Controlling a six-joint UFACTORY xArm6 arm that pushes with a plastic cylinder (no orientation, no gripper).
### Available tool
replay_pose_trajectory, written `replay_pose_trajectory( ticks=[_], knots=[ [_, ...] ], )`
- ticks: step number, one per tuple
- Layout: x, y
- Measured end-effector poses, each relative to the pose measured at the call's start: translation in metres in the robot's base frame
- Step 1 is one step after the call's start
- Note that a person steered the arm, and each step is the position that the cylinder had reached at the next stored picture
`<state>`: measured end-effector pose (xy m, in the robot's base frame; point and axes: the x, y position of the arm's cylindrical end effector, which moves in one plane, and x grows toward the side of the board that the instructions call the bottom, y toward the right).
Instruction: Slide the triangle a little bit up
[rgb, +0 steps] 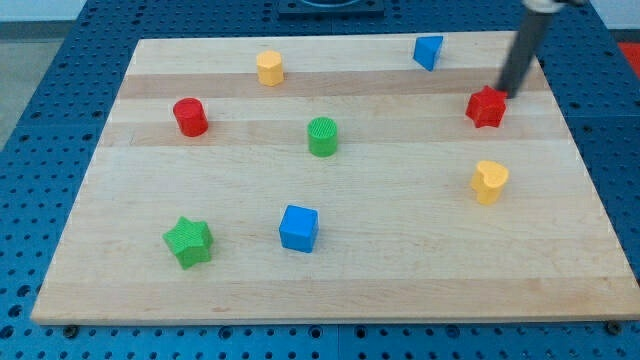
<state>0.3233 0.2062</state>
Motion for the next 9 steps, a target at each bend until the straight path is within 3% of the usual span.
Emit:
replay_pose_trajectory(
  ticks=[2,4,6,7,9],
  knots=[
    [0.0,-0.004],
    [0.001,-0.072],
    [-0.001,-0.072],
    [-0.054,-0.066],
    [-0.056,-0.037]
  ],
)
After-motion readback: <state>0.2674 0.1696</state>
